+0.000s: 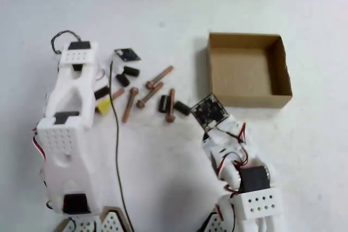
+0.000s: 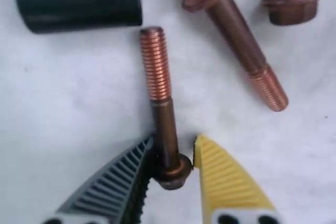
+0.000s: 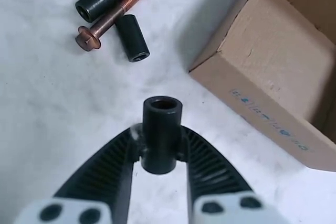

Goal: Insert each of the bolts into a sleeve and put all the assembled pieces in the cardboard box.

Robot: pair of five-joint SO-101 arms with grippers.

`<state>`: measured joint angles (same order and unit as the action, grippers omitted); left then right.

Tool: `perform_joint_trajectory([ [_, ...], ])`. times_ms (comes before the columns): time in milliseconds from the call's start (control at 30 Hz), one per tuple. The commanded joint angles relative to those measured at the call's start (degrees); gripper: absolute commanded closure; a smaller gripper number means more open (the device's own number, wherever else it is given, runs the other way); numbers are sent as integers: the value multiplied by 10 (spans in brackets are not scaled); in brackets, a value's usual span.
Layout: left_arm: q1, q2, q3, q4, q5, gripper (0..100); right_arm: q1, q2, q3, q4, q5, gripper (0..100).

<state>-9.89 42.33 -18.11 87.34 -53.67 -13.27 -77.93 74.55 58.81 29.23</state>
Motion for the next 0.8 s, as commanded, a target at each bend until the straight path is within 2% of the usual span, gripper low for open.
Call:
perform_joint_trajectory([
  [0, 14, 4, -21, -22, 12, 936, 4, -6, -5, -15, 0, 982],
  [67, 17, 4, -21, -24, 12, 972, 4, -6, -5, -15, 0, 982],
  [500, 11, 3, -21, -19, 13, 976, 4, -6, -5, -15, 0, 982],
  [633, 9, -1, -28, 11, 13, 976, 4, -6, -5, -15, 0, 982],
  [767, 8, -24, -71, 87, 9, 976, 4, -6, -5, -15, 0, 982],
])
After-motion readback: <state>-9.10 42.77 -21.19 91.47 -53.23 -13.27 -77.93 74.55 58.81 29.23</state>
